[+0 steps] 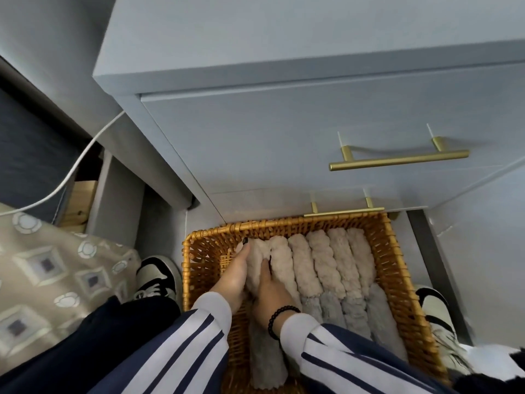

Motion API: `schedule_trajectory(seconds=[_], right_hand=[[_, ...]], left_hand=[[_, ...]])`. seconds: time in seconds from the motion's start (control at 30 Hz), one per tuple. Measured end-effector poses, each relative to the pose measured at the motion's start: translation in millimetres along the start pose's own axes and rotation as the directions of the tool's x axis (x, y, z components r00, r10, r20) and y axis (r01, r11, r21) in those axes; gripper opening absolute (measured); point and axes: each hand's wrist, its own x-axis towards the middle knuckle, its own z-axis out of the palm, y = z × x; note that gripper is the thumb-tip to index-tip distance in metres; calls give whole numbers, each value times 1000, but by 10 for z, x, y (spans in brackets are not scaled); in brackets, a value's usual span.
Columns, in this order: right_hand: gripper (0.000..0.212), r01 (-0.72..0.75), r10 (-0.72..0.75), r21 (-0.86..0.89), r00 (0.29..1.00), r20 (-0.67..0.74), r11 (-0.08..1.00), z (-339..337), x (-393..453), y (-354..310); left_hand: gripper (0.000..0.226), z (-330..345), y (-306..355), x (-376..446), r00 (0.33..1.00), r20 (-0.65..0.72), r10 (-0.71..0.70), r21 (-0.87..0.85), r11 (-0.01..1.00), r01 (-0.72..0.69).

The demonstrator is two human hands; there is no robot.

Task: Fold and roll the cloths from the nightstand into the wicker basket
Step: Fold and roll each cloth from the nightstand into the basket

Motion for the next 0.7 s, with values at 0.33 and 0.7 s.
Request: schedule_trajectory(seconds=[0.33, 0.7], right_hand=[[58, 82, -121, -110, 901, -416, 991, 358, -312, 184], [26, 684, -516, -728, 638, 571, 40, 138, -245, 257]], left_hand=[[28, 181, 140, 112, 997, 74, 19, 257, 966, -37], [51, 258, 309, 279, 989, -109, 98, 760, 650, 20]])
